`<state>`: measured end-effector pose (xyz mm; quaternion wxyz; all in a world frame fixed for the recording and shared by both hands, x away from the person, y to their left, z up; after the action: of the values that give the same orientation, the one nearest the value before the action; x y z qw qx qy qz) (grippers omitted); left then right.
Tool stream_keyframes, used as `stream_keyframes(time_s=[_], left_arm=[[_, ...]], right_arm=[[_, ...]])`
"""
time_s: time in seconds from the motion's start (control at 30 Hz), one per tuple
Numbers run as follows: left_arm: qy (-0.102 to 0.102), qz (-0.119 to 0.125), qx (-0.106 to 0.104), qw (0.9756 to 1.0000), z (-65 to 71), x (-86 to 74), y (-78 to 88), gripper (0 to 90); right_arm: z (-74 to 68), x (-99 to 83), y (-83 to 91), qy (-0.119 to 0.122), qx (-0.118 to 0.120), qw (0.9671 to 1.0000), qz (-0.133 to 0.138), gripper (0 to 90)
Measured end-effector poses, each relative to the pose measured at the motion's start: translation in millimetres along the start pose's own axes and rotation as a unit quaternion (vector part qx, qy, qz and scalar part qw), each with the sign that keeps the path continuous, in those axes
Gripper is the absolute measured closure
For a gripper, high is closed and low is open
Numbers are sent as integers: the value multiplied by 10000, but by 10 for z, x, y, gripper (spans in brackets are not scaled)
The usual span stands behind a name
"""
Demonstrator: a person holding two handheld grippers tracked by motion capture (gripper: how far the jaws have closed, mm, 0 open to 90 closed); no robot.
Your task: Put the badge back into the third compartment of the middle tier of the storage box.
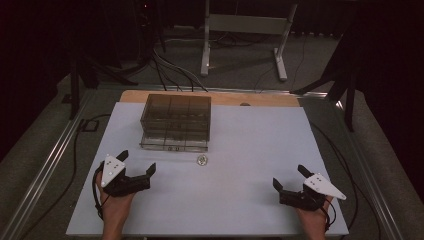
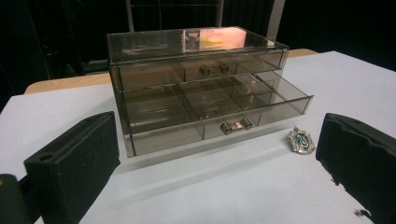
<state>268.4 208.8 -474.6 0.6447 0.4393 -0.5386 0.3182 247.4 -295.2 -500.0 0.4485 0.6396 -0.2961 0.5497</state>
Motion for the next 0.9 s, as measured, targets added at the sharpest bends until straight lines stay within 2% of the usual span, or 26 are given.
stream_keyframes(time_s=[0.17, 0.9], left_arm=[[17, -20, -15, 10000, 15, 3, -41, 5], [1, -161, -191, 9997, 156, 3, -241, 5]], right_arm=[[31, -4, 1, -95, -23, 10000, 20, 0], [32, -4, 1, -102, -21, 9999, 25, 0]])
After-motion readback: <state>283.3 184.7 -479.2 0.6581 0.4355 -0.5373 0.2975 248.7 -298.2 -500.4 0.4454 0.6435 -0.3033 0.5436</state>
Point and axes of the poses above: each handheld gripper's, and its own axes: y roughly backward along the jaws, x roughly out of its top, z roughly to its right, the point moved 2 cm from there along -y, roughly forward along the jaws, and after that the axes turned 5 degrees about z, right-handed, at the moved point
